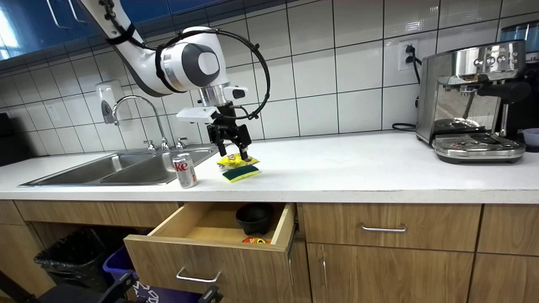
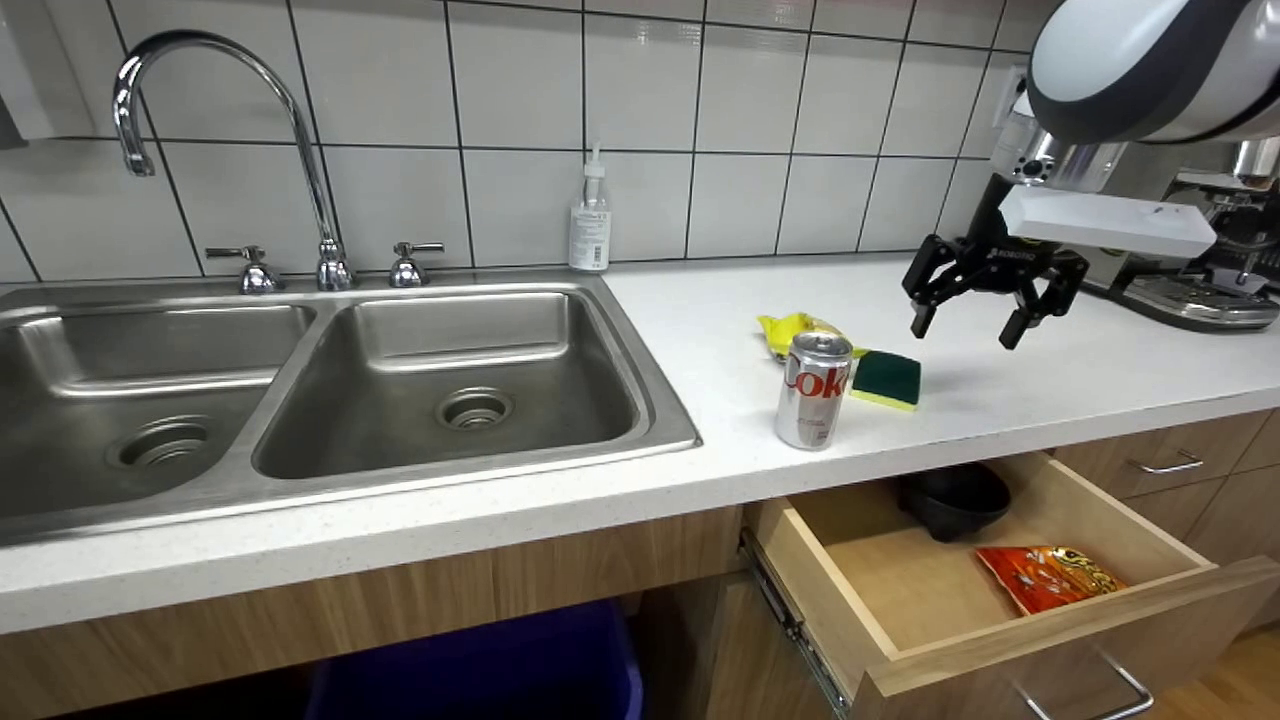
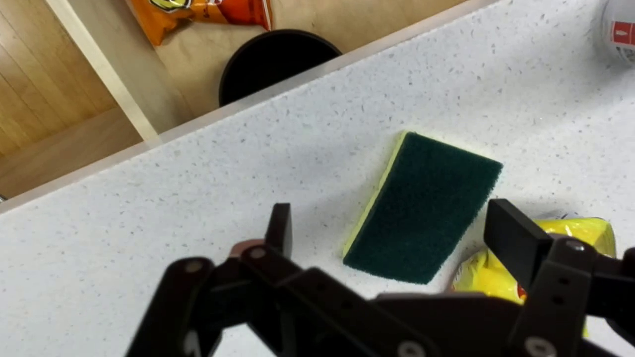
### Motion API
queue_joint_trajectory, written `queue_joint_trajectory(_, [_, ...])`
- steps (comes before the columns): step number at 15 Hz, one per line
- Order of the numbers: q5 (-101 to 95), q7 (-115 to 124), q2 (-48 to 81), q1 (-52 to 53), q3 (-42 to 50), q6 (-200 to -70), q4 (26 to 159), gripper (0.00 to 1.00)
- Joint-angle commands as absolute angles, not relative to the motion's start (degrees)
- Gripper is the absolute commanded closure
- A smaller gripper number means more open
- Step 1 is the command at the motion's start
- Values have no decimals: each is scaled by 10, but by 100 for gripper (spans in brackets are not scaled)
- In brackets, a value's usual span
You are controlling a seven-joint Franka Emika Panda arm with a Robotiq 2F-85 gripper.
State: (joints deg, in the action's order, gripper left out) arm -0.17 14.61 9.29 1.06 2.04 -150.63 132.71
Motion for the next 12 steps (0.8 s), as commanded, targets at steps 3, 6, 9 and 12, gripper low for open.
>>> queue_joint_trajectory(3, [0,108,103,9,16,-1501,1283,0])
queue_joint_trajectory(6, [5,84,117,8,12,-1499,1257,0])
queue_joint_trajectory(9, [2,58,139,9,8,-1490,1228,0])
queue_joint_trajectory(12, [-1,31,166,10,2,-1484,1196,0])
